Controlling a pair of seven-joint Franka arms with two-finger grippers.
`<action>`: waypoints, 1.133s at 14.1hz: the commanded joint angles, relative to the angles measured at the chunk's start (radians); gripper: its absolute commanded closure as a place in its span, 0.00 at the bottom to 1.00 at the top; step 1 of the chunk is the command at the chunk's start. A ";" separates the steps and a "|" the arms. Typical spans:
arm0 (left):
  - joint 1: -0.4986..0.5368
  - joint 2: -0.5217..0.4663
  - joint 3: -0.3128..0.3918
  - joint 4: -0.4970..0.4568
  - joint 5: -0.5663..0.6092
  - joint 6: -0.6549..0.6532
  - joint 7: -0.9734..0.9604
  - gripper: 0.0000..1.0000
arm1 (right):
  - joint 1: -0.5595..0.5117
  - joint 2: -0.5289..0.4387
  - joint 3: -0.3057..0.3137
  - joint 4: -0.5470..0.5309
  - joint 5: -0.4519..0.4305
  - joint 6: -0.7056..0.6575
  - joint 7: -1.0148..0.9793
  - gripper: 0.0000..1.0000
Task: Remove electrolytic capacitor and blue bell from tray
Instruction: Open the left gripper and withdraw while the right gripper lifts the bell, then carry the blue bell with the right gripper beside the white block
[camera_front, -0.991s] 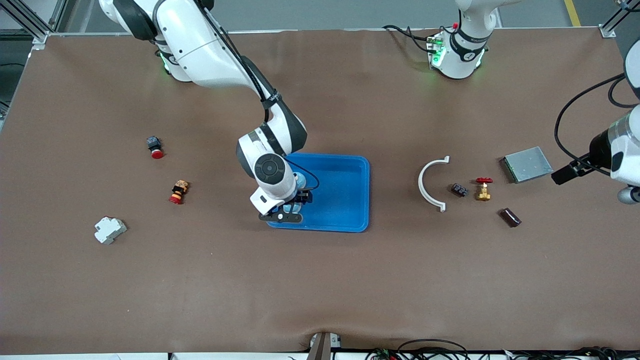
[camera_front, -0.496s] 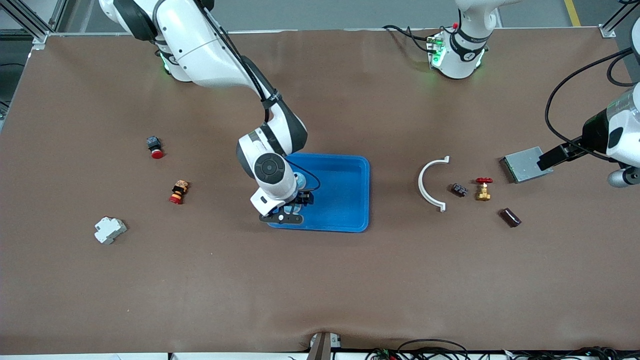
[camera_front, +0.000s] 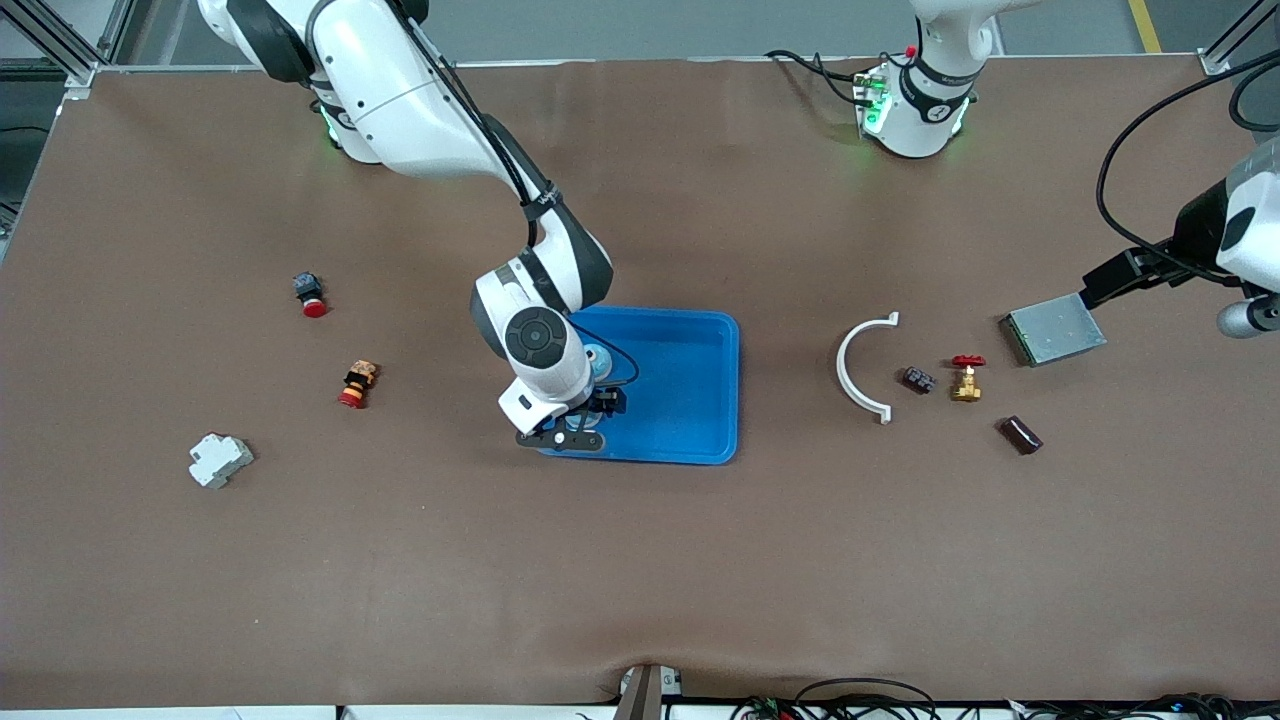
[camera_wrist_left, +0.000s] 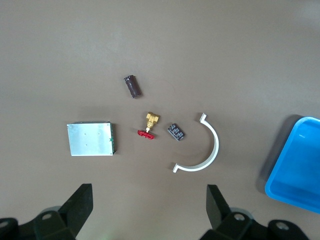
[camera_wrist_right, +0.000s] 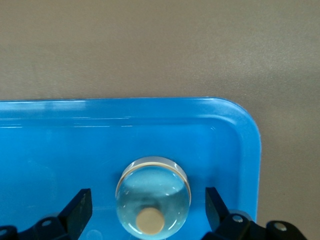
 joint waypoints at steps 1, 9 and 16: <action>0.011 -0.054 -0.004 -0.043 -0.022 -0.011 0.054 0.00 | -0.009 0.023 0.003 0.008 0.001 0.013 -0.015 0.00; -0.151 -0.154 0.161 -0.136 -0.028 -0.007 0.107 0.00 | -0.015 0.028 0.003 0.006 -0.004 0.012 -0.017 0.72; -0.222 -0.152 0.249 -0.132 -0.027 0.008 0.189 0.00 | -0.017 -0.035 0.003 0.017 0.004 -0.083 -0.020 0.90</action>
